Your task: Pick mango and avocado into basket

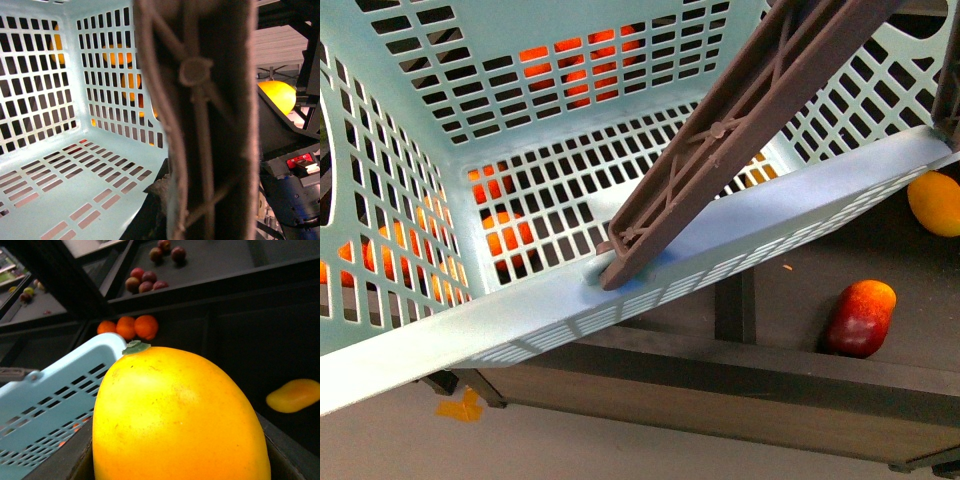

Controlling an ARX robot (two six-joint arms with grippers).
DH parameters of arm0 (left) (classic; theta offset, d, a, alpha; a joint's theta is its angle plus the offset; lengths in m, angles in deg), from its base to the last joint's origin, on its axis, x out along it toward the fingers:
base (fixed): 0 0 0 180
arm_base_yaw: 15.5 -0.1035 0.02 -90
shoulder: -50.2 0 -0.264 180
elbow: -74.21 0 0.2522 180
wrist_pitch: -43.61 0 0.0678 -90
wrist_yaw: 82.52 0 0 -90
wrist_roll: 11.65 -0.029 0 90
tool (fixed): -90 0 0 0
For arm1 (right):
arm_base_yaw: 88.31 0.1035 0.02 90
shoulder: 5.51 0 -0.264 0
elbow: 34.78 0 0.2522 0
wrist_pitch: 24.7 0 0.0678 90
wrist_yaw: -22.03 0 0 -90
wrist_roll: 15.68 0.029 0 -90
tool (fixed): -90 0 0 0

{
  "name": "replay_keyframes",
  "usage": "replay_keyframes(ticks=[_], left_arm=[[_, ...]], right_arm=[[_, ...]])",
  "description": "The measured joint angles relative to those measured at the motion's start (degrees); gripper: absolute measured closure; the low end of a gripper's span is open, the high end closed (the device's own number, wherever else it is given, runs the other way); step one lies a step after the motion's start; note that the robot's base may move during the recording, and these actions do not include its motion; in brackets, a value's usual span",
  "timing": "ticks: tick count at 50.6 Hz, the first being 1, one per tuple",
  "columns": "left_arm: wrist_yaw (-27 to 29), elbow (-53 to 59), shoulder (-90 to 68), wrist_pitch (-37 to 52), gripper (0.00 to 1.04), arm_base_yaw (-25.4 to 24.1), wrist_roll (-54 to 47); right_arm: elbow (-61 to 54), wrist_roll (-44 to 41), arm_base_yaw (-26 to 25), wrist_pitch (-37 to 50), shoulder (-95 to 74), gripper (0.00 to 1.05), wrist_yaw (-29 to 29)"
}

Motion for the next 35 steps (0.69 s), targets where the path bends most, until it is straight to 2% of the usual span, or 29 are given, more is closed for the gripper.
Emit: replay_keyframes(ticks=[7, 13, 23, 32, 34, 35], left_arm=[[0.0, 0.0, 0.0, 0.0, 1.0, 0.0, 0.0], [0.02, 0.0, 0.0, 0.0, 1.0, 0.0, 0.0], [0.0, 0.0, 0.0, 0.0, 1.0, 0.0, 0.0], [0.11, 0.02, -0.11, 0.0, 1.0, 0.02, 0.26], [0.31, 0.02, -0.11, 0.0, 1.0, -0.02, 0.17], [0.52, 0.02, -0.11, 0.0, 1.0, -0.13, 0.24]], right_arm=[[0.83, -0.46, 6.01, 0.39, -3.17, 0.42, 1.2], [0.83, -1.11, 8.63, 1.03, -4.94, 0.42, 2.19], [0.83, -1.14, 9.73, 2.05, -6.45, 0.08, 4.52], [0.46, -1.14, 7.85, 1.31, -4.39, 0.09, 10.88], [-1.11, -2.82, 7.63, 5.2, -3.85, 0.12, 15.93], [-3.63, -5.75, 7.37, 11.32, -3.08, 0.17, 20.83]])
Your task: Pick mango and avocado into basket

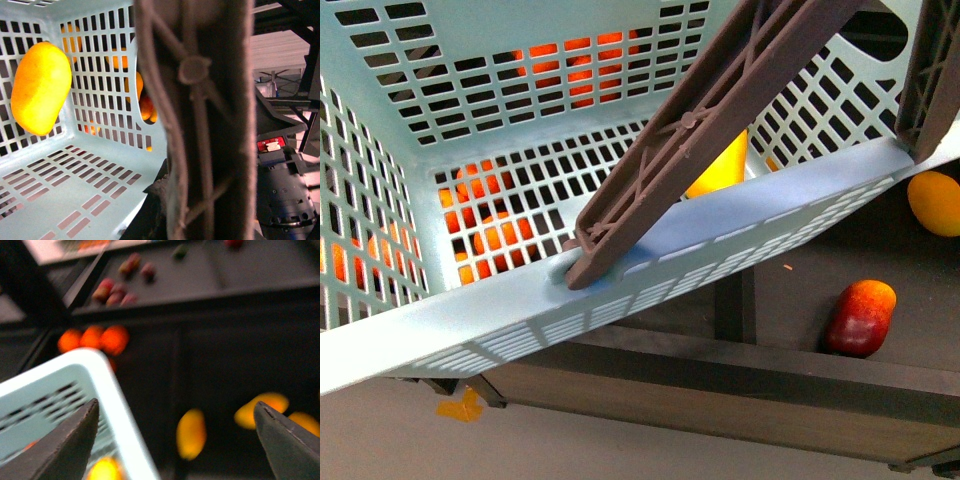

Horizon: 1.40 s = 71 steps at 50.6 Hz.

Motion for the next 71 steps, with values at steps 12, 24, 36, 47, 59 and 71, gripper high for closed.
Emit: replay_keyframes(ticks=[12, 24, 36, 47, 59, 71], left_arm=[[-0.46, 0.0, 0.0, 0.0, 1.0, 0.02, -0.15], [-0.46, 0.0, 0.0, 0.0, 1.0, 0.04, -0.04], [-0.52, 0.0, 0.0, 0.0, 1.0, 0.07, -0.13], [-0.48, 0.0, 0.0, 0.0, 1.0, 0.04, -0.13], [-0.52, 0.0, 0.0, 0.0, 1.0, 0.04, -0.15], [-0.48, 0.0, 0.0, 0.0, 1.0, 0.04, -0.2]], right_arm=[[-20.0, -10.45, -5.7, 21.07, 10.21, 0.57, 2.97], [-32.41, -11.82, -11.02, 23.1, 19.32, 1.01, -2.43], [-40.63, -12.11, -15.43, 21.81, 29.09, 1.03, -6.67], [-44.63, -12.09, -18.6, 18.1, 36.57, 1.03, -10.6], [-47.63, -12.17, -22.36, 11.82, 45.94, 1.03, -13.4], [-49.46, -12.2, -22.4, 10.71, 49.75, 1.03, -13.51]])
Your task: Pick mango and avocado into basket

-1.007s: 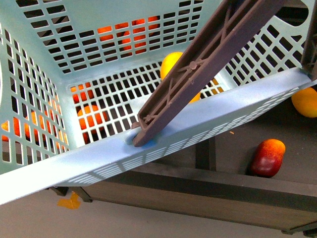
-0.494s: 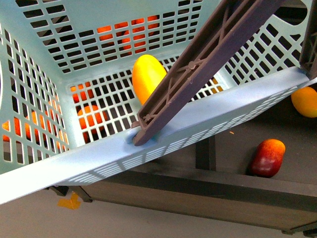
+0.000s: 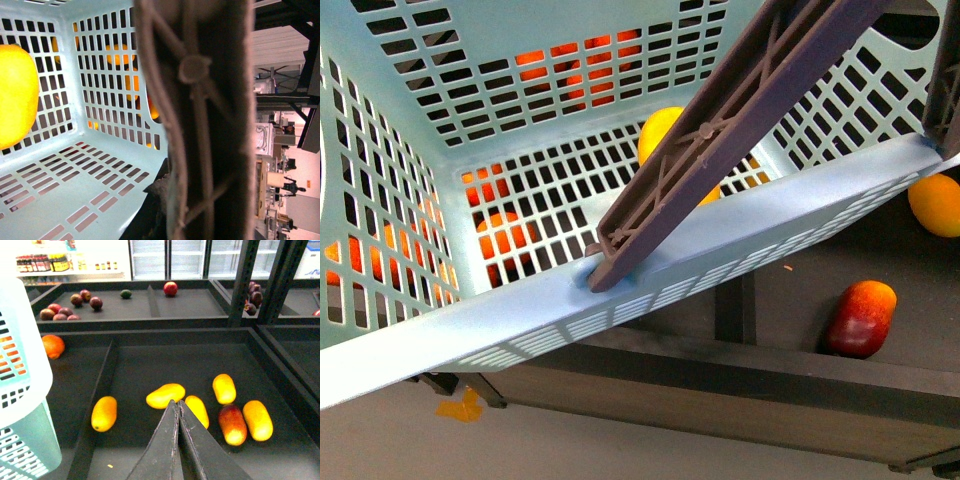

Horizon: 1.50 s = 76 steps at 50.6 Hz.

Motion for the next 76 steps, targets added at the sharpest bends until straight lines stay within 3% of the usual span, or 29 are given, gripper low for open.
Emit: replay_keyframes(ticks=[6, 23, 32, 76], left_arm=[[-0.02, 0.0, 0.0, 0.0, 1.0, 0.0, 0.04], [0.02, 0.0, 0.0, 0.0, 1.0, 0.0, 0.02], [-0.02, 0.0, 0.0, 0.0, 1.0, 0.0, 0.04], [-0.07, -0.11, -0.02, 0.0, 1.0, 0.11, 0.28]], right_arm=[[0.0, -0.04, 0.0, -2.71, 3.21, 1.01, 0.0], [0.0, -0.02, 0.0, -3.13, 4.04, 0.34, -0.02], [0.0, -0.02, 0.0, -3.13, 4.09, 0.08, 0.02], [0.0, -0.02, -0.11, -3.15, 4.26, 0.09, 0.02]])
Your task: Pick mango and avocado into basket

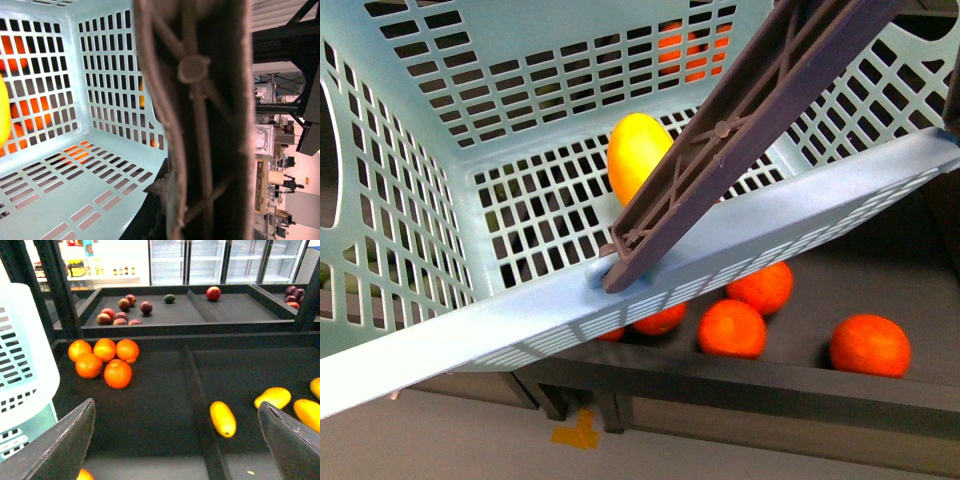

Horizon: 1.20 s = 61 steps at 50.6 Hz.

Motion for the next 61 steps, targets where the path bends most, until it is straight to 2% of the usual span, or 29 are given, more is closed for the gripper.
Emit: replay_keyframes(ticks=[61], left_arm=[[0.04, -0.04, 0.0, 0.0, 1.0, -0.02, -0.22]], right_arm=[[-0.02, 0.02, -0.04, -0.02, 0.04, 0.09, 0.04]])
